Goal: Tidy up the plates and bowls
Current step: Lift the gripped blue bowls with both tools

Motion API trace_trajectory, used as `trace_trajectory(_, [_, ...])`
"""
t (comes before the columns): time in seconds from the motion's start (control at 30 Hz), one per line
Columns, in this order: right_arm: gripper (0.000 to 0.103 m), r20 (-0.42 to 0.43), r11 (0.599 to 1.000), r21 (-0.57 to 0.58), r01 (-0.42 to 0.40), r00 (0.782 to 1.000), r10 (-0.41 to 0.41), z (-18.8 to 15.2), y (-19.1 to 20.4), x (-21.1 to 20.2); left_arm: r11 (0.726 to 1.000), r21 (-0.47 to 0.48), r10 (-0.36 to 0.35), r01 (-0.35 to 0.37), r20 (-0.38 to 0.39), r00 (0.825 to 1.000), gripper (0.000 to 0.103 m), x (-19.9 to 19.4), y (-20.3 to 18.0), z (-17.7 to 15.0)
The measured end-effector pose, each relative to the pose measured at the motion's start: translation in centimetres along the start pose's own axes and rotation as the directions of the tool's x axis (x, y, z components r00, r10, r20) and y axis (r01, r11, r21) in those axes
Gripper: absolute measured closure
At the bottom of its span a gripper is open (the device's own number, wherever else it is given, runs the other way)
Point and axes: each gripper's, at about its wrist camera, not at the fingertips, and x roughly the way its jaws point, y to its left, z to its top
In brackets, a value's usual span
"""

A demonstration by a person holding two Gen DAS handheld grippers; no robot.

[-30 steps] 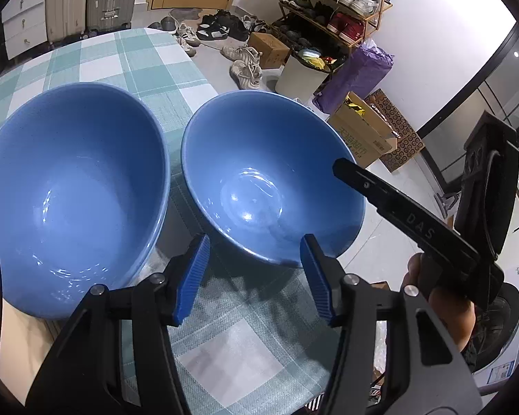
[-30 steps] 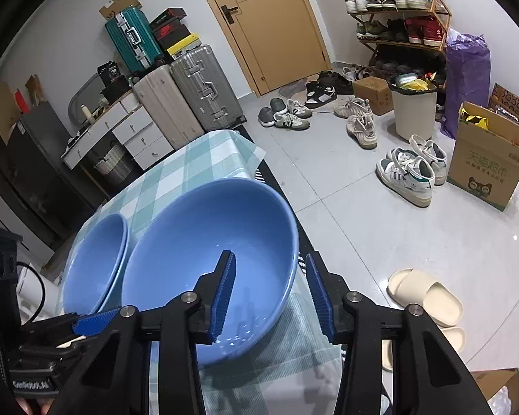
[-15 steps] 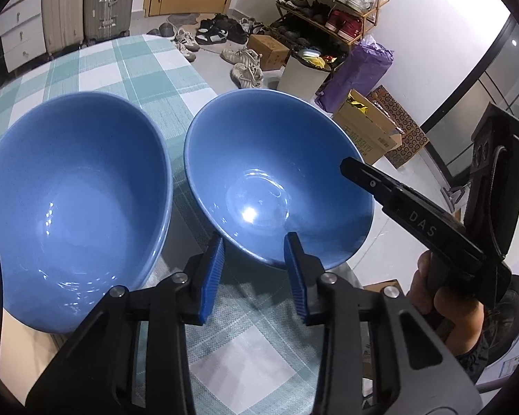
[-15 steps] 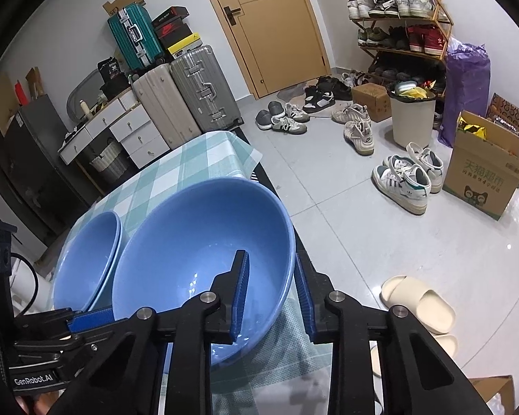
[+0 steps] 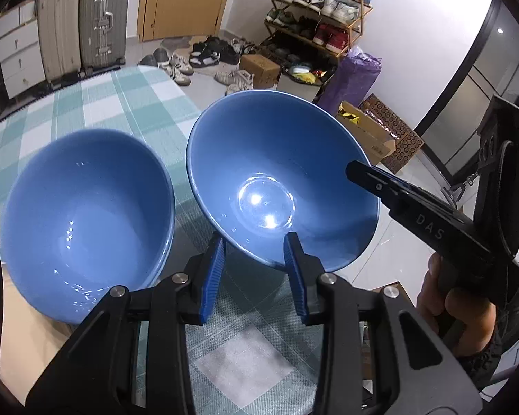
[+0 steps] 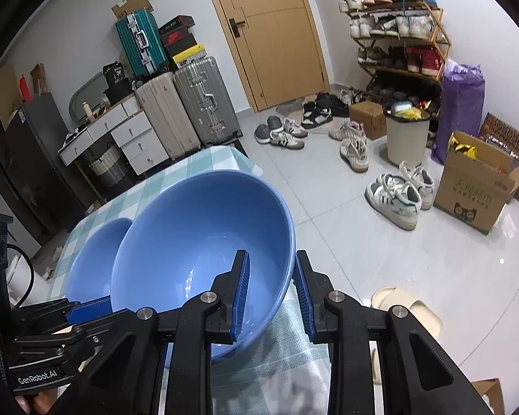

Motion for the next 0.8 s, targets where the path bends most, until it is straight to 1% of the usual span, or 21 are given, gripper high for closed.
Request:
trace_trajectory(0.27, [0.075, 0.055, 0.999, -0.037, 0.009, 0.998, -0.007, 0.9, 2.5, -3.7, 1.000, 0.018, -0.011, 0.010, 0.063, 0.998, 0.071, -4.3, -0.3, -0.2])
trace_trajectory(0.43, [0.075, 0.085, 0.998, -0.063, 0.004, 0.996, 0.001, 1.4, 5.0, -5.7, 1.000, 0.017, -0.008, 0.007, 0.098, 0.995, 0.071, -7.1, 0.3, -0.3])
trace_trajectory(0.63, [0.075, 0.103, 0.995, -0.099, -0.018, 0.994, 0.029, 1.7, 8.0, -6.9, 1.000, 0.006, 0.013, -0.014, 0.139, 0.990, 0.071, -10.3, 1.4, -0.6])
trace_trajectory(0.8, [0.075, 0.106, 0.992, -0.119, -0.041, 0.993, 0.054, 1.9, 10.2, -7.1, 1.000, -0.006, 0.031, -0.031, 0.167, 0.986, 0.071, -12.8, 2.9, -0.7])
